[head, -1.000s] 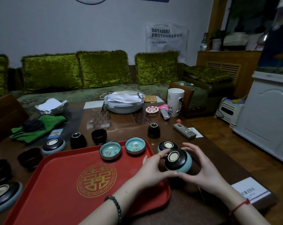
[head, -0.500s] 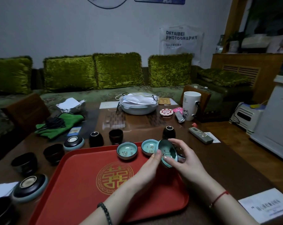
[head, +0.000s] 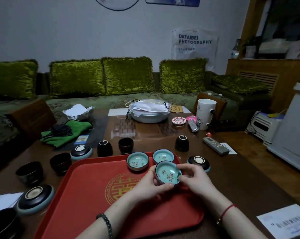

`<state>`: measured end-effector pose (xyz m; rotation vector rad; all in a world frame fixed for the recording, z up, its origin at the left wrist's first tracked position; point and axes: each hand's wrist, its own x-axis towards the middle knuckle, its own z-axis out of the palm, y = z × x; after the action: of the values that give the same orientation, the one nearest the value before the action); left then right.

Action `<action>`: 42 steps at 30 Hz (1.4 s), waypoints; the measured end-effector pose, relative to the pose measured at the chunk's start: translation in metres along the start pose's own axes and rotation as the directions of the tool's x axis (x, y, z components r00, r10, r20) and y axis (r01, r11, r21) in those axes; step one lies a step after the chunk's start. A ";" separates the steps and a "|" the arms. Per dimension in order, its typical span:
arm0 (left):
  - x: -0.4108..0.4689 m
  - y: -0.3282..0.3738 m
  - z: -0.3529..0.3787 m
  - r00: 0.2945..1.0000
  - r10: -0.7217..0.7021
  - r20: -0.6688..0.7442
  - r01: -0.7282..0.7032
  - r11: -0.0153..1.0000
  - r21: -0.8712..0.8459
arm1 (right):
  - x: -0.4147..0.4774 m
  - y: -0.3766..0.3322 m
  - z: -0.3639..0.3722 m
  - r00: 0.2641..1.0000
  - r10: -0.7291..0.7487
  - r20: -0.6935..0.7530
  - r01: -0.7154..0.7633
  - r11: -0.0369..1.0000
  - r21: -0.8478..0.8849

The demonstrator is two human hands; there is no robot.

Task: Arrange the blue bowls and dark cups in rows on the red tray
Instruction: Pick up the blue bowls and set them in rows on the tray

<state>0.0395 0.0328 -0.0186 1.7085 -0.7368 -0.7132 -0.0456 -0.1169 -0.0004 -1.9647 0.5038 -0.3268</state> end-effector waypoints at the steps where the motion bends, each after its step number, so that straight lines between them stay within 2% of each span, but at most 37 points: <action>1: 0.000 0.000 -0.001 1.000 0.008 -0.013 -0.007 0.999 0.040 | 0.001 0.001 0.001 1.000 0.008 -0.008 -0.009 1.000 -0.014; 3: 0.001 0.001 -0.003 0.996 0.040 -0.083 -0.020 0.971 0.238 | 0.002 0.001 0.001 0.999 0.025 -0.026 -0.026 0.999 -0.045; 6: 0.003 0.001 -0.006 0.983 0.113 -0.142 -0.025 0.860 0.510 | 0.003 0.001 0.002 0.999 0.027 -0.040 -0.032 0.992 -0.122; 12: 0.003 0.000 -0.006 0.975 0.092 -0.201 0.082 0.692 0.717 | 0.002 -0.002 0.005 0.999 -0.029 -0.013 0.024 0.956 -0.292; 20: 0.007 -0.002 -0.003 0.972 0.098 -0.212 0.112 0.598 0.794 | 0.004 0.001 0.003 0.996 -0.088 0.008 0.083 0.899 -0.429; 24: 0.007 0.000 -0.003 0.968 0.106 -0.226 0.129 0.562 0.817 | 0.005 0.003 -0.003 0.994 -0.108 0.029 0.111 0.912 -0.395; 28: 0.009 0.009 -0.002 0.943 0.230 -0.240 0.059 0.594 0.802 | 0.005 0.003 -0.021 0.984 -0.176 -0.039 0.155 0.939 -0.308; 32: 0.019 0.027 0.006 0.943 0.290 -0.163 -0.078 0.668 0.740 | 0.008 0.008 -0.043 0.969 -0.198 -0.145 0.155 0.952 -0.265; 35: 0.034 0.038 0.019 0.959 0.277 -0.067 -0.137 0.654 0.744 | 0.011 0.018 -0.056 0.958 -0.210 -0.197 0.154 0.951 -0.267; 42: 0.078 0.046 0.048 0.982 0.176 0.062 -0.160 0.625 0.764 | 0.025 0.051 -0.074 0.983 -0.123 -0.137 0.074 0.945 -0.318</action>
<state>0.0454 -0.0660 0.0078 2.3621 -1.2989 -0.2276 -0.0669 -0.2067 -0.0147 -2.2884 0.5859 -0.4921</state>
